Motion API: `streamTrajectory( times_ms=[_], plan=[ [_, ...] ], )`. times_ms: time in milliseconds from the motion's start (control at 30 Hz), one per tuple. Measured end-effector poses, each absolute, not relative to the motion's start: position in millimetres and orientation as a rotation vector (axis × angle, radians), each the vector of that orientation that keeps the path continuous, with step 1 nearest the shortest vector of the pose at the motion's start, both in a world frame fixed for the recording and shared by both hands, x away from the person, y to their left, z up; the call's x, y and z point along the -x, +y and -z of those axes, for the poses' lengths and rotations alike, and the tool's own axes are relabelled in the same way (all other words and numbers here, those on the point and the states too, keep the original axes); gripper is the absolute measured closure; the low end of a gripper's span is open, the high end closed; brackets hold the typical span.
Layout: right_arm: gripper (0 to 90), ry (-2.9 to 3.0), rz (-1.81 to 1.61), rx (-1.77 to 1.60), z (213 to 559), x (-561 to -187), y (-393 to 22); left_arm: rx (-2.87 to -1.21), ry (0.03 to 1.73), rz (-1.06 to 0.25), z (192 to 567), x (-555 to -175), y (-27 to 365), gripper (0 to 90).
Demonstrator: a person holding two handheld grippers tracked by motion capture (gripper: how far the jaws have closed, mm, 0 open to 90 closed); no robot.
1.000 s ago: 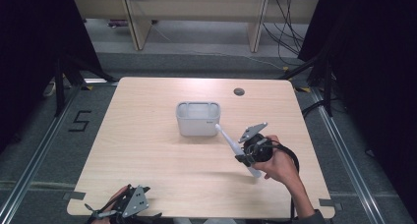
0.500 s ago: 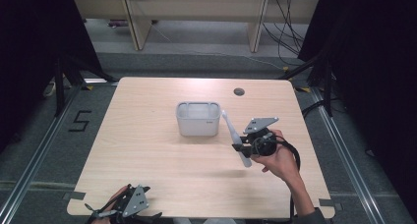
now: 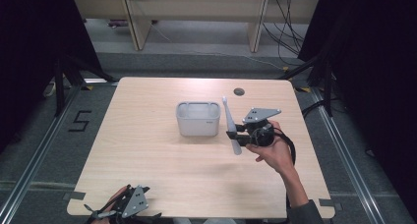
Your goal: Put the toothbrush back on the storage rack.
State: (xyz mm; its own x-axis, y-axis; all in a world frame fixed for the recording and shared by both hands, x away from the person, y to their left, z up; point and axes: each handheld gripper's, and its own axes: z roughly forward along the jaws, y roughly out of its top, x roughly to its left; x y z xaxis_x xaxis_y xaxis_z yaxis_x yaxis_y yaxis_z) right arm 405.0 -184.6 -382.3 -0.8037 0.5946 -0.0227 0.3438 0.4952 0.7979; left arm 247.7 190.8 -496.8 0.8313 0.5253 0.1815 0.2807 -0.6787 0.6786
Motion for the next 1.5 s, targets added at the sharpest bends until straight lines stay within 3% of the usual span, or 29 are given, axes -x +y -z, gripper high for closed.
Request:
streamTrajectory(
  times_ms=[1500],
  plan=[
    [66.6, 2.289, -1.436, -0.889, 342.2, -453.0, -153.8, -2.329, 0.588, -0.462, 497.1, -245.6, 190.4, 15.2]
  ],
)
